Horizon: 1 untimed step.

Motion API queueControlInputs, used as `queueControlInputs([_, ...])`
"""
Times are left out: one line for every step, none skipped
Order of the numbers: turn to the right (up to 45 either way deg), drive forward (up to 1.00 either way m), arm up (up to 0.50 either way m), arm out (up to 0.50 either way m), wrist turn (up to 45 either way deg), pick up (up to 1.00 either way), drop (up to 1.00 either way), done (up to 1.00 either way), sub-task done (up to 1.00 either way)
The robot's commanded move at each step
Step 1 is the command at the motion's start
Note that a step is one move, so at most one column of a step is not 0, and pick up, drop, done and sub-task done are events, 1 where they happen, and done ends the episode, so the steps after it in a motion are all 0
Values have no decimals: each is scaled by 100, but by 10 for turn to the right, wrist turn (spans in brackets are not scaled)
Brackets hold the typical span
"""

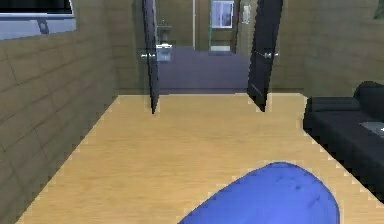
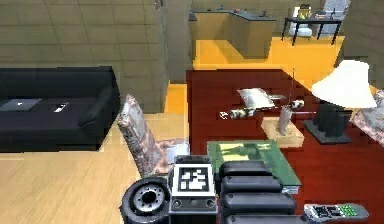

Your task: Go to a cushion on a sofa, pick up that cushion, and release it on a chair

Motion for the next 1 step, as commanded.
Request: queueControlInputs([60,0,0,0,0,0,0,0,0])
